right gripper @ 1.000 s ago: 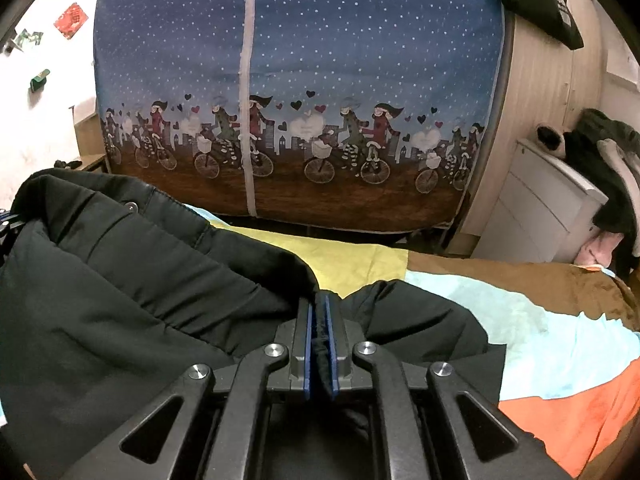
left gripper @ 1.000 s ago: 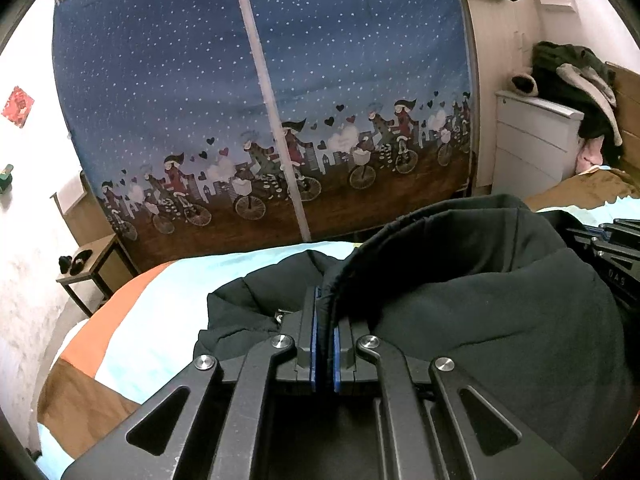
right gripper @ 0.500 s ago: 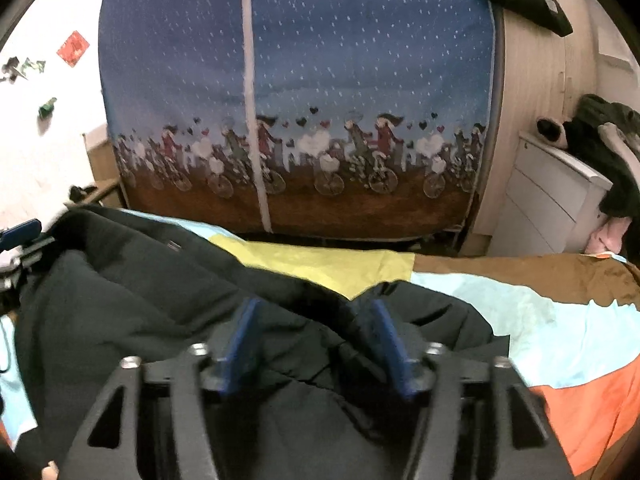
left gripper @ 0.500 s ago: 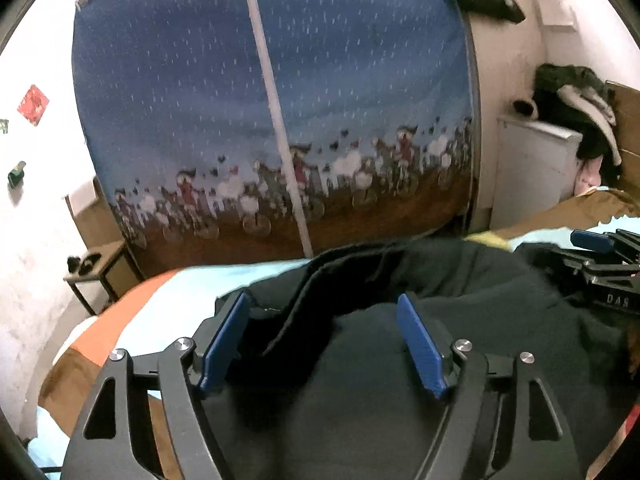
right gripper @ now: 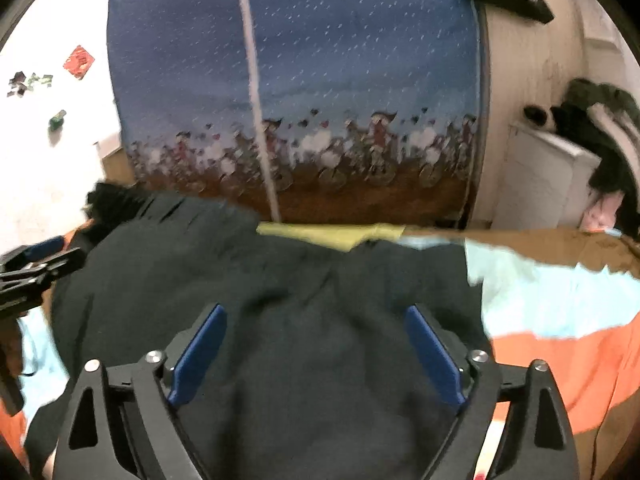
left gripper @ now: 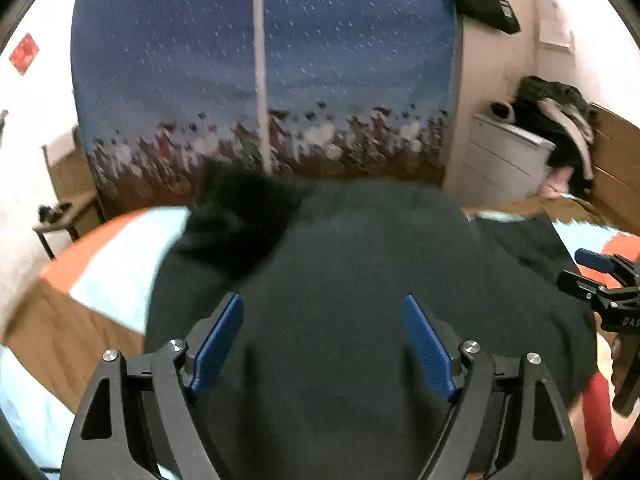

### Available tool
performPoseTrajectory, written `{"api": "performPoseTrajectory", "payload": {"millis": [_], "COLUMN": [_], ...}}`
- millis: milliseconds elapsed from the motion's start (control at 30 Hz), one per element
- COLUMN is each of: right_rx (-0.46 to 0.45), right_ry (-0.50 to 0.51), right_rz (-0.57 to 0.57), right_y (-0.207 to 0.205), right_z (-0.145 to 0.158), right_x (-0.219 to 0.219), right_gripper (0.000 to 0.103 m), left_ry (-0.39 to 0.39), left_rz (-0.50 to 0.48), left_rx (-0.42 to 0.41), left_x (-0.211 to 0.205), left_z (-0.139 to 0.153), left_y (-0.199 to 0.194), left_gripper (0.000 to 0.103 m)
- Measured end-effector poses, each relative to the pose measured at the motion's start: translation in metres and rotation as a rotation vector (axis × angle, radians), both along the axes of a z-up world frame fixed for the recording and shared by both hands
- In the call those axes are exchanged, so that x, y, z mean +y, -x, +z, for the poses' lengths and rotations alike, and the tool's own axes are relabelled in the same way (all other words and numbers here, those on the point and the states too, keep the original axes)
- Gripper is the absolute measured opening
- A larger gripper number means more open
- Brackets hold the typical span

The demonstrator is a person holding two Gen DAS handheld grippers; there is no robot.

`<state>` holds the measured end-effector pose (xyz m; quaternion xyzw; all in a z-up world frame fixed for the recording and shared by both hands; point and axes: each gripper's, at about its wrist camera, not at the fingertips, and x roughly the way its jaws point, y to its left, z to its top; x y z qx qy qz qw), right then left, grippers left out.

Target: Fold large clothes

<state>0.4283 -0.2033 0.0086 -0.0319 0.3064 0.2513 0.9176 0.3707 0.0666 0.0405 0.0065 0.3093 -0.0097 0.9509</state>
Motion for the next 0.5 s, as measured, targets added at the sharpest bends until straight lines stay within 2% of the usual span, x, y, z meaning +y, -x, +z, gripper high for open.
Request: {"api": "performPoseTrajectory", "payload": {"millis": [133, 267, 500], "right_rx": [0.044, 0.087, 0.052], "right_ry": [0.03, 0.043, 0.047], "right_rz": [0.051, 0.031, 0.005], "right_y": [0.024, 0.024, -0.004], "right_z": [-0.017, -0.034, -0.051], "right_x": [-0.01, -0.015, 0.0], "right_gripper": [0.096, 0.096, 0.103], "left_ry": [-0.018, -0.034, -0.044], "left_rz": [-0.053, -0.078, -0.005], "left_rx": [0.027, 0.043, 0.06], "left_x": [-0.009, -0.022, -0.026], "left_z": [-0.018, -0.03, -0.042], "left_y": [0.019, 0.02, -0.003], "left_gripper": [0.078, 0.079, 0.094]}}
